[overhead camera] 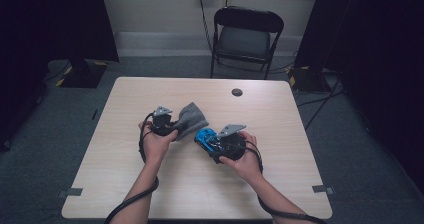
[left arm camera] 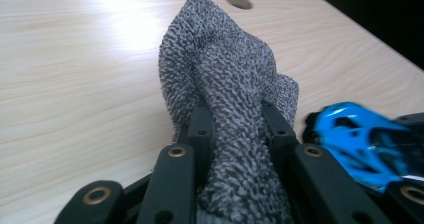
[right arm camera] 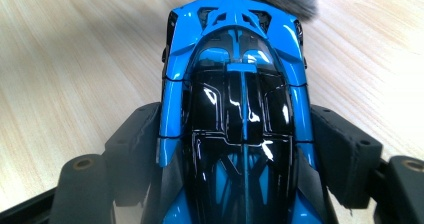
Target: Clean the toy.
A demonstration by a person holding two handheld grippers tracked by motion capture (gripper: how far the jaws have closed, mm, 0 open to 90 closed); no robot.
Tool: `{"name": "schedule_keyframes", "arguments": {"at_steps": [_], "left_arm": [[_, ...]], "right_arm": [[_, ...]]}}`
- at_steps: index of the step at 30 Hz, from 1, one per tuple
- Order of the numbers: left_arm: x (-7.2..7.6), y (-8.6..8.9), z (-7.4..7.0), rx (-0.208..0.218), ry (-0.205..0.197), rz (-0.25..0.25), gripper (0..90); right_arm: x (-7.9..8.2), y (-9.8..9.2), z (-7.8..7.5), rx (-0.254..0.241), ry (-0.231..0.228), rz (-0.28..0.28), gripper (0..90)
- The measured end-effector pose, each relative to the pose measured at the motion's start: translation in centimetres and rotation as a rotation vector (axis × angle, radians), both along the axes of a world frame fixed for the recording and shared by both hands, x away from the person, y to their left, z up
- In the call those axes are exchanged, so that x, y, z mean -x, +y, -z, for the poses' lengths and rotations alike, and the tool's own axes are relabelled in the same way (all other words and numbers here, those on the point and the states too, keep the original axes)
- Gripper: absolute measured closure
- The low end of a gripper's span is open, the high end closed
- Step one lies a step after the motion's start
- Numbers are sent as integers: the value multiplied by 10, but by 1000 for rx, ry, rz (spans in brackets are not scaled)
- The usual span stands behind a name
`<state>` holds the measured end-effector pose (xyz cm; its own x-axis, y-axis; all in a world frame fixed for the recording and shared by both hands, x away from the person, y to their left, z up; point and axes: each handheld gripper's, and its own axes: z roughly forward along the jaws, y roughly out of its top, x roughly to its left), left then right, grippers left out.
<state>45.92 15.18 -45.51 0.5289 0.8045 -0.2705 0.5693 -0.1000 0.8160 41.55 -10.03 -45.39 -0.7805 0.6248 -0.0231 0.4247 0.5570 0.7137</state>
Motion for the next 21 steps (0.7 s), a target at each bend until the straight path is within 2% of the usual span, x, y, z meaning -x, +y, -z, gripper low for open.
{"name": "schedule_keyframes", "arguments": {"at_steps": [5, 11, 21], "left_arm": [[2, -6, 2, 6, 14, 49, 724], [3, -6, 4, 19, 24, 65, 724], [7, -3, 4, 13, 26, 75, 724]], "right_arm": [[-2, -1, 3, 5, 3, 10, 262], [-5, -5, 6, 10, 11, 24, 262], [-9, -11, 6, 29, 9, 43, 261]]}}
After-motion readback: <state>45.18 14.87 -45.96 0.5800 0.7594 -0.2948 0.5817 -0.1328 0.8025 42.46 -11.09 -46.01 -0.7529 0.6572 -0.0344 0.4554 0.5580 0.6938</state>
